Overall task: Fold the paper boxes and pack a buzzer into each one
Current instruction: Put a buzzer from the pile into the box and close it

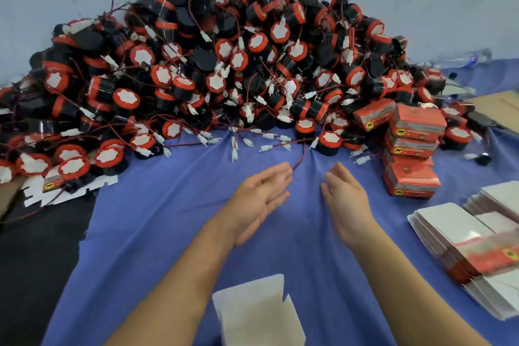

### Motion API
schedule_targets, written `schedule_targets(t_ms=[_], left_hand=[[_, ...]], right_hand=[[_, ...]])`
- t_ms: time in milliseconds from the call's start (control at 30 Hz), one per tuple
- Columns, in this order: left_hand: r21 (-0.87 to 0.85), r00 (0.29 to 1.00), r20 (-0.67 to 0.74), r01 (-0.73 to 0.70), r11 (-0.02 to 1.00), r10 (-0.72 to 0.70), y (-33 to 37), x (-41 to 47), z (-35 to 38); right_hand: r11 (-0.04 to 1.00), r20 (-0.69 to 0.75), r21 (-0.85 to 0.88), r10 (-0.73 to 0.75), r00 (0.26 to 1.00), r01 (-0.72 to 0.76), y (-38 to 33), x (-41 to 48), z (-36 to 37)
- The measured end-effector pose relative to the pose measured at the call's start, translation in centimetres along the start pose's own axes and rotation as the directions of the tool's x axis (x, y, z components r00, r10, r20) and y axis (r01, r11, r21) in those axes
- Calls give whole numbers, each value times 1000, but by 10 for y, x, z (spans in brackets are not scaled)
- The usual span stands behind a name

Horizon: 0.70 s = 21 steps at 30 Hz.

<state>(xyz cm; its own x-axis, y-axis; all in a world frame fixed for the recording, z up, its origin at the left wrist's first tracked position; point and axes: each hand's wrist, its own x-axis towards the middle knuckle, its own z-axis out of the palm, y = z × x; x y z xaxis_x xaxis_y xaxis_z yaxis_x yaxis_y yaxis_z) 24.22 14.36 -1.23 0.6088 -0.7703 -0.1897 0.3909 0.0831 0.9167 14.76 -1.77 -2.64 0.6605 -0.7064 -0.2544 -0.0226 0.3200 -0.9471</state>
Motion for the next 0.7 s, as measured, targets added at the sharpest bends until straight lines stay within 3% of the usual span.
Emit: schedule_targets(t_ms=[167,300,433,567,700], left_hand=[[195,997,50,53,979,-64,3,102,37],[338,999,24,28,941,-38,-5,162,54],[366,1000,5,-15,930,14,-12,189,60],[347,997,-72,-9,938,36,-15,188,53],[527,980,-95,-98,844,173,-4,161,42]], right_hand=[[985,-93,-157,-92,991,77,-16,64,10],[963,-272,-259,-142,952,70,-21,99,14],[903,-310,-426,-202,929,55,-16,118,13],[899,-295,-421,-265,918,124,-11,120,8],[969,-204,-202,-183,962,141,-15,95,1]])
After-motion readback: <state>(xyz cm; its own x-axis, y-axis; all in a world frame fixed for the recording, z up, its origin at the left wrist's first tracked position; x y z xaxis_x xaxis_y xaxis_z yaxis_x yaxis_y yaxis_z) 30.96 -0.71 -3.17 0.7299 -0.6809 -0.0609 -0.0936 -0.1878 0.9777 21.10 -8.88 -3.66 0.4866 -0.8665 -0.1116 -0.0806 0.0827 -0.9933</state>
